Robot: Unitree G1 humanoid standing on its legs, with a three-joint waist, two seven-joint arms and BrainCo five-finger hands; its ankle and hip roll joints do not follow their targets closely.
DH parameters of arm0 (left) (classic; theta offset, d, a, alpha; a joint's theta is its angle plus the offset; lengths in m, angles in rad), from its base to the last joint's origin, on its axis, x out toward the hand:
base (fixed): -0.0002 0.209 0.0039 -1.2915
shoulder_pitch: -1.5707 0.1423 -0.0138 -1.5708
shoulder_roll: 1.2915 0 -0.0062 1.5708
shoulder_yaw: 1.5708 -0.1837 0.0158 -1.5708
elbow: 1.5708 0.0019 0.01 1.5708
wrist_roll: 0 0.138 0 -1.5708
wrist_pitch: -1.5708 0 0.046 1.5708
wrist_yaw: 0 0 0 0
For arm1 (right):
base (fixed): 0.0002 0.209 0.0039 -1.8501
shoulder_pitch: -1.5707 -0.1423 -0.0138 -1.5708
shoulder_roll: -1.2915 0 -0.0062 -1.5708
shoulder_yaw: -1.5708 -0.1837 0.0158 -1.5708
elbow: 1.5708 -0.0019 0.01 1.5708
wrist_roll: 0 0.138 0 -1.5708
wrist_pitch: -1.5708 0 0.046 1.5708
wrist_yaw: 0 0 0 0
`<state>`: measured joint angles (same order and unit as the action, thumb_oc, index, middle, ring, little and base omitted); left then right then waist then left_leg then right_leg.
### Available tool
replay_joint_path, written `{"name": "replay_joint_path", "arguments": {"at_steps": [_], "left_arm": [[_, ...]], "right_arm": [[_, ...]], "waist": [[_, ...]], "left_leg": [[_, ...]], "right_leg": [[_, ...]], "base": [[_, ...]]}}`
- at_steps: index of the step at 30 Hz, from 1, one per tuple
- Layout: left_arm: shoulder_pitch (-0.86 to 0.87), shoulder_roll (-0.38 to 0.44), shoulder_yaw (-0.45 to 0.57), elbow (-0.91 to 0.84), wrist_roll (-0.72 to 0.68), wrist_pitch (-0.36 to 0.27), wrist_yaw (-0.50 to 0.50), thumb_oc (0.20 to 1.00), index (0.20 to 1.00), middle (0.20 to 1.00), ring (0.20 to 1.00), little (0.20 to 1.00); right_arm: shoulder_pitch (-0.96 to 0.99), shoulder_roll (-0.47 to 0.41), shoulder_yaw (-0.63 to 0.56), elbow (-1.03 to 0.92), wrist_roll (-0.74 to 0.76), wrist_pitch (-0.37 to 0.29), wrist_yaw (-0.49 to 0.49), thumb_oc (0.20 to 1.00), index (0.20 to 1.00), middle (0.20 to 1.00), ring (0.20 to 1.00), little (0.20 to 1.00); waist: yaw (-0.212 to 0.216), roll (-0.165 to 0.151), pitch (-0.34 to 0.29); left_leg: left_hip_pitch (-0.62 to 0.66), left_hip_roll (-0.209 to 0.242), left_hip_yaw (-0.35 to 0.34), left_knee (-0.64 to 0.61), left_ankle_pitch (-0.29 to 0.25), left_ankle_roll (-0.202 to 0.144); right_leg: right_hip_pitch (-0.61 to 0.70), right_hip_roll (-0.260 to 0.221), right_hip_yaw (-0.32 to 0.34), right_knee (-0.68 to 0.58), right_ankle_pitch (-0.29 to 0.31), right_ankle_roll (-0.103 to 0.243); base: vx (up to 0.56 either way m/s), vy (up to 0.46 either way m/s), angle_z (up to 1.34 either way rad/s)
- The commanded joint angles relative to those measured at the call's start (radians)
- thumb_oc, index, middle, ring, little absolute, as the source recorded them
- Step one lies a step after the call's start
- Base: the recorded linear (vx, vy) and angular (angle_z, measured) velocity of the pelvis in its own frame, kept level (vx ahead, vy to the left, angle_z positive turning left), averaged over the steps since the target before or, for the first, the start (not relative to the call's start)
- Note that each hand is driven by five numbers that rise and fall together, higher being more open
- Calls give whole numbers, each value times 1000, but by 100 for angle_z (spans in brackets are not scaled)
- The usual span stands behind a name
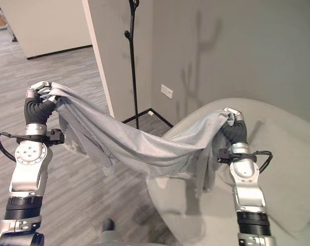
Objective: Hang the clothes on the sofa on the clothes rack.
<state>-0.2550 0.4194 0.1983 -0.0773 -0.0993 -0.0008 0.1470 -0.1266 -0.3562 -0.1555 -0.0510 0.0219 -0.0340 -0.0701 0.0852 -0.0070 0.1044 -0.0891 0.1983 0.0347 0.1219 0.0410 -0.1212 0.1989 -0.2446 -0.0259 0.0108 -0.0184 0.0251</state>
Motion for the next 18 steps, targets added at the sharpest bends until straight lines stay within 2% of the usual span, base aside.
{"name": "replay_joint_path", "arguments": {"at_steps": [1,3,4,5,6,8,11,12,14,18], "left_arm": [[-6,116,21,-93,20,-60,14,200,200,200,200,200],[2,117,26,-104,17,-60,13,200,200,200,200,200],[9,114,26,-106,13,-67,14,200,200,200,200,200],[3,89,-1,-97,-1,-81,25,200,200,200,200,200],[3,89,-1,-97,-1,-81,25,200,200,200,200,200],[17,83,2,-102,-5,-81,22,200,200,200,200,200],[26,65,6,-98,0,-80,34,200,200,200,200,200],[34,67,2,-93,7,-79,37,200,200,200,200,200],[43,51,5,-111,-3,-80,27,200,200,200,200,200],[61,44,12,-114,-9,-87,27,200,200,200,200,200]], "right_arm": [[-107,-18,-20,-32,23,-72,-5,200,200,200,200,200],[-104,-18,-21,-39,24,-72,-4,200,200,200,200,200],[-92,-18,-24,-60,25,-70,-1,200,200,200,200,200],[-82,-27,-25,-94,38,-74,-2,200,200,200,200,200],[-82,-28,-25,-94,38,-74,-2,200,200,200,200,200],[-77,-28,-21,-96,40,-73,3,200,200,200,200,200],[-71,-22,-8,-93,36,-72,10,200,200,200,200,200],[-67,-24,2,-93,34,-71,13,200,200,200,200,200],[-46,-16,-15,-73,38,-74,13,200,200,200,200,200],[-40,-10,-20,-45,44,-79,10,200,200,200,200,200]], "waist": [[23,37,-71],[24,38,-64],[15,40,-61],[-17,38,-45],[-18,39,-43],[-34,35,-35],[-70,30,-13],[-80,16,-12],[-72,-3,-30],[-62,2,-61]], "left_leg": [[171,5,50,-209,30,32],[178,-8,55,-209,18,35],[187,-35,49,-209,5,38],[200,-112,31,-209,-12,49],[202,-112,30,-209,-13,49],[221,-147,28,-209,-21,56],[263,-190,15,-209,-39,70],[260,-202,10,-209,-31,73],[257,-213,7,-209,-33,80],[260,-208,23,-209,-42,87]], "right_leg": [[-45,-104,-77,83,149,-37],[-51,-93,-82,94,144,-37],[-74,-50,-66,119,142,-32],[-119,79,-62,105,138,-11],[-116,79,-64,105,137,-12],[-168,168,-84,78,132,-5],[-279,268,-111,29,135,-2],[-278,274,-111,3,132,-17],[-234,271,-99,-50,138,-19],[-201,263,-111,-98,143,-12]], "base": [[125,622,23],[93,503,-13],[68,643,-25],[52,527,8],[47,452,37],[42,170,61],[82,161,4],[63,61,0],[77,2,45],[79,-16,24]]}}
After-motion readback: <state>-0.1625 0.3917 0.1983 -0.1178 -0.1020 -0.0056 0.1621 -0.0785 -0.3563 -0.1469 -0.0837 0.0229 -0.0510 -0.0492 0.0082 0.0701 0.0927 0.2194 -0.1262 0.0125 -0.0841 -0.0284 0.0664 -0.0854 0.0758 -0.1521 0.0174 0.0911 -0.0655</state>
